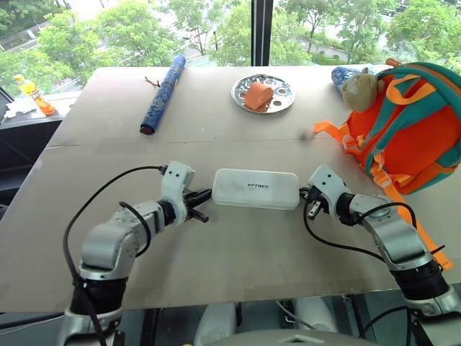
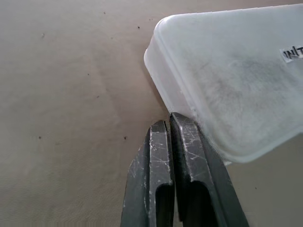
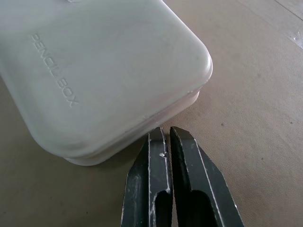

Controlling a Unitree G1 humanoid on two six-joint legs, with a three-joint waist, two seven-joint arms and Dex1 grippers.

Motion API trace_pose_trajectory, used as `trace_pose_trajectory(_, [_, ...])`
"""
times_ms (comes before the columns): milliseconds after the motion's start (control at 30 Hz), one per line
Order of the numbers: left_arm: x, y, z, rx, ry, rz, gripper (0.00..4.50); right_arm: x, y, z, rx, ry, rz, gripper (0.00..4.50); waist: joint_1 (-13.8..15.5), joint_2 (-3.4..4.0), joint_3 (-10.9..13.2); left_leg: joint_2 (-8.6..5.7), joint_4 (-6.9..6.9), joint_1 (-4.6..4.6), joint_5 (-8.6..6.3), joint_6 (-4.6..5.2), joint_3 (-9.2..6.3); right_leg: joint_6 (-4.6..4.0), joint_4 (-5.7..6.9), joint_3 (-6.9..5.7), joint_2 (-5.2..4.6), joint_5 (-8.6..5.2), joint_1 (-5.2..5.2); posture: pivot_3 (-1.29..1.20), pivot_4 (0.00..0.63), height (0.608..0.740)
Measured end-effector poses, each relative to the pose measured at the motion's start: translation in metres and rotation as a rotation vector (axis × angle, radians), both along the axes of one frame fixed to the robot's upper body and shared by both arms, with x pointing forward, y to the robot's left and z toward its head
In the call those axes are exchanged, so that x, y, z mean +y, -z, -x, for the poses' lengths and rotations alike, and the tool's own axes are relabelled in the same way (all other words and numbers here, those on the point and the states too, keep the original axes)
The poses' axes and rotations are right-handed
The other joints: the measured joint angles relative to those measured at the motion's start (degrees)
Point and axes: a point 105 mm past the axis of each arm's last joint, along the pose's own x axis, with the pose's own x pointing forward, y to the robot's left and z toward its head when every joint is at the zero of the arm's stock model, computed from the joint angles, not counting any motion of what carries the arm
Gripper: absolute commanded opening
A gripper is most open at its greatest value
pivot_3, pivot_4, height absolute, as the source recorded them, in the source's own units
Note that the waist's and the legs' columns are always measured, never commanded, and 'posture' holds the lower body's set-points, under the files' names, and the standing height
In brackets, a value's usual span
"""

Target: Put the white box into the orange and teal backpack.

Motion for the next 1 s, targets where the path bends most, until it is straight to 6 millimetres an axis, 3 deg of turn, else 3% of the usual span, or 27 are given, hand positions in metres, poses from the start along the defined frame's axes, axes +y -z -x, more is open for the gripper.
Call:
trace_pose_trajectory(200, [0.034,-0.024,-0.018,0.07,-0.017,0.103,4.13,-0.002,-0.002,-0.002,-0.008,-0.001,0.003,0.0,0.07,-0.04,0.03,-0.04,0.0,-0.2,-0.01,0.03,-0.05,0.01,-0.07,-0.08,-0.01,0.01,-0.09,0.0,0.15,0.731])
trace_pose_trajectory(233, [0.034,-0.027,-0.019,0.075,-0.009,0.119,4.38,-0.002,-0.003,-0.003,-0.009,-0.002,0.003,0.0,0.02,-0.03,0.03,-0.06,0.0,-0.2,-0.03,0.05,-0.03,0.01,-0.08,-0.06,-0.02,0.01,-0.11,0.0,0.15,0.731])
trace_pose_trajectory(533, [0.01,-0.027,-0.016,0.313,0.128,0.263,4.38,-0.003,-0.004,-0.006,-0.009,0.0,-0.003,0.0,0.04,-0.06,0.05,-0.07,-0.03,-0.22,-0.03,0.05,-0.07,0.02,-0.04,-0.07,-0.03,0.01,-0.15,0.0,0.15,0.731])
trace_pose_trajectory(733, [-0.021,-0.024,-0.024,0.359,0.197,0.339,4.38,0.001,-0.005,-0.007,-0.009,-0.003,-0.007,0.0,0.06,-0.06,0.04,-0.11,-0.01,-0.21,-0.03,0.05,-0.04,0.02,-0.02,-0.01,-0.04,0.01,-0.14,0.0,0.15,0.731])
trace_pose_trajectory(1000, [-0.028,-0.023,-0.024,0.418,0.213,0.408,4.38,0.022,-0.004,-0.014,-0.021,-0.017,-0.035,0.0,-0.13,-0.06,0.04,-0.11,-0.02,-0.19,-0.03,0.05,-0.05,0.02,-0.01,0.0,-0.04,0.01,-0.15,0.0,0.15,0.731])
